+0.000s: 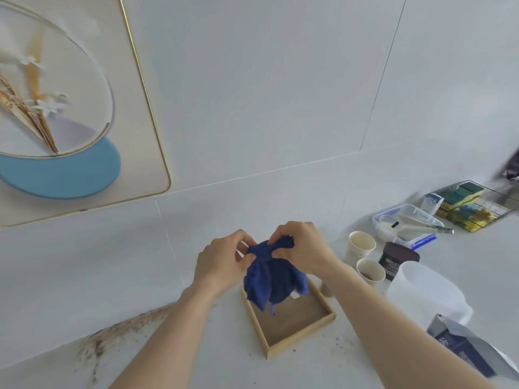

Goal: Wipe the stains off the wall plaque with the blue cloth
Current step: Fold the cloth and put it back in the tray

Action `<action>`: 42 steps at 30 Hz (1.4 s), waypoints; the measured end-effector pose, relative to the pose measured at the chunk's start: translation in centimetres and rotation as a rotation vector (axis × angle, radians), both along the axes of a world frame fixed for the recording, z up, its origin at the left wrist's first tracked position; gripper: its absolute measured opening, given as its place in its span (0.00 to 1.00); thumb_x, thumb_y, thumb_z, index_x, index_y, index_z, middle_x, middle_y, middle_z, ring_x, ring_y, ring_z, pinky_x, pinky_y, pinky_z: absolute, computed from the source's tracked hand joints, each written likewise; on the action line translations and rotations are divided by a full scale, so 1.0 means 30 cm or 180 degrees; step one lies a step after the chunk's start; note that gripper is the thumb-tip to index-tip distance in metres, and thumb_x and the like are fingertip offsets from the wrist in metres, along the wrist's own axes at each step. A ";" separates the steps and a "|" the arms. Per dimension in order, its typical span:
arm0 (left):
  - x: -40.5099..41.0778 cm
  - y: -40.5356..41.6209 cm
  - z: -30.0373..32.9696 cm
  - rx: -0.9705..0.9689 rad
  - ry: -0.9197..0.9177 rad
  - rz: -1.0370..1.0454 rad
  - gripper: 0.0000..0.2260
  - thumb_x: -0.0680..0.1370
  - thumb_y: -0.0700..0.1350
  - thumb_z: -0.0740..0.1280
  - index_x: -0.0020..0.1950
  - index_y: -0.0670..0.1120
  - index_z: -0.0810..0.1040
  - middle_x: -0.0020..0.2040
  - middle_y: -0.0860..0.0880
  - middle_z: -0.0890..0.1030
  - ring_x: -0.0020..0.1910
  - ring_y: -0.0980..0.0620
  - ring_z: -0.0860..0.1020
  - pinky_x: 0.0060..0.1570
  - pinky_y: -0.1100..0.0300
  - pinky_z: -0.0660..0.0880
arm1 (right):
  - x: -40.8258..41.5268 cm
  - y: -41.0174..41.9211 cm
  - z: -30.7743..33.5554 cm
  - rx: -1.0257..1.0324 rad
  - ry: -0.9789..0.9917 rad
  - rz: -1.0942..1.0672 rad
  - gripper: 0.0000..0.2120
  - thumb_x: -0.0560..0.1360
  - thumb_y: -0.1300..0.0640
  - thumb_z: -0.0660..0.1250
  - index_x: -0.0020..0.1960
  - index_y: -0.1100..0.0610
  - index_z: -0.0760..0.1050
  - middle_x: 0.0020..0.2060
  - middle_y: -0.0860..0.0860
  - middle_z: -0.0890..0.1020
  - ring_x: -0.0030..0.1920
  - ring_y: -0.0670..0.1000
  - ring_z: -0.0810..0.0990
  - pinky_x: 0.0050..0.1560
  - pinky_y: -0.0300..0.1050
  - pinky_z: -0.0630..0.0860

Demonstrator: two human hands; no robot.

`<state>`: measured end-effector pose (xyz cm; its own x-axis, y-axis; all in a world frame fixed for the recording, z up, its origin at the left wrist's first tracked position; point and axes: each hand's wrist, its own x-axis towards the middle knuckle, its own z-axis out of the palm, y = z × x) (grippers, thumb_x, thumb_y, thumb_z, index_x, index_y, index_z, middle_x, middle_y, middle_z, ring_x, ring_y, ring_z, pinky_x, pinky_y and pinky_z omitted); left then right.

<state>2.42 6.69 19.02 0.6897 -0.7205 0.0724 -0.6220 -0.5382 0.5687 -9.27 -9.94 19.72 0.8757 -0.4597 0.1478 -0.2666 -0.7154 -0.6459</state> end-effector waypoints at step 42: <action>0.032 -0.066 -0.518 0.2060 0.0564 -0.1256 0.39 0.79 0.70 0.58 0.83 0.61 0.41 0.85 0.53 0.38 0.83 0.51 0.35 0.82 0.45 0.36 | -0.076 -0.086 -0.615 -0.0001 0.3305 0.0466 0.45 0.72 0.26 0.65 0.82 0.42 0.51 0.83 0.52 0.41 0.83 0.59 0.44 0.79 0.65 0.57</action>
<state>3.38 4.72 3.47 0.3354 -0.7764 -0.5336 -0.7658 -0.5545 0.3256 -11.55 -12.51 1.26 0.6193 -0.3391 -0.7082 -0.6005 -0.7856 -0.1490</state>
